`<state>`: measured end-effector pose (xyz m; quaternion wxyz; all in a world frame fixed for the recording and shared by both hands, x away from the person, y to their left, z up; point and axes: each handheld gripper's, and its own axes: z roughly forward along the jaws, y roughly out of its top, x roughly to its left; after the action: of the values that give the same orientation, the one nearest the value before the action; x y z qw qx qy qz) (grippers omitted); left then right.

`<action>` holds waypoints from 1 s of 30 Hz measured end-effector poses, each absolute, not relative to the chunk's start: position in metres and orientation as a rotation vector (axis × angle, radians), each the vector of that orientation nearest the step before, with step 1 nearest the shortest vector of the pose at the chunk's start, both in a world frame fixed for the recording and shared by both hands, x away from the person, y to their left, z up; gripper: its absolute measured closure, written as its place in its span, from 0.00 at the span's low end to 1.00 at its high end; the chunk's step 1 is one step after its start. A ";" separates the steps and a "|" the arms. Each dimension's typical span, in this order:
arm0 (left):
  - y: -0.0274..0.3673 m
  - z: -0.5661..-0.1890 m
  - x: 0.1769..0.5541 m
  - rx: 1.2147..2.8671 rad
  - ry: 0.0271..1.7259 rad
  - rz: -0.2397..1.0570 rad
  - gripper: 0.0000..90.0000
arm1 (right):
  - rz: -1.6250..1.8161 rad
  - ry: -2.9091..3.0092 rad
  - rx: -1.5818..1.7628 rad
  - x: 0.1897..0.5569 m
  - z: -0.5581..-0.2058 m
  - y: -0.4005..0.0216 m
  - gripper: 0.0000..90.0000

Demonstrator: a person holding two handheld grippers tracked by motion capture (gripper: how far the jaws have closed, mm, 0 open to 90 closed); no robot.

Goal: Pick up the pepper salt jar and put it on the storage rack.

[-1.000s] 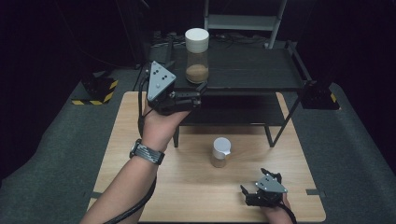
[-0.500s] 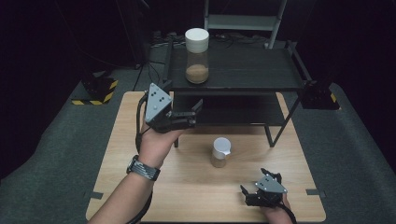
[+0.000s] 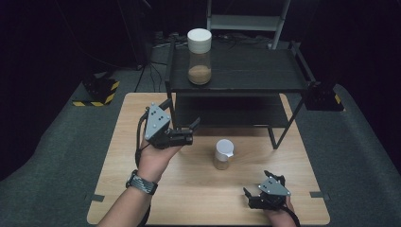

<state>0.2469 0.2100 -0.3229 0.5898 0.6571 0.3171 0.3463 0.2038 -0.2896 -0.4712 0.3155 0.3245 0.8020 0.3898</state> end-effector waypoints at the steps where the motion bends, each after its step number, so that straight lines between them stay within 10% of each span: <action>1: 0.211 -0.326 0.247 1.536 0.742 0.803 0.00 | 1.026 2.113 0.854 0.204 -0.471 -0.289 0.00; 30: 0.222 -0.419 0.236 1.689 0.821 0.729 0.01 | 1.008 2.115 0.835 0.203 -0.471 -0.287 0.00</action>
<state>0.2364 0.2222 -0.4190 0.5341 0.7089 0.3445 0.3059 0.2030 -0.2870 -0.4713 0.3212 0.3180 0.8052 0.3839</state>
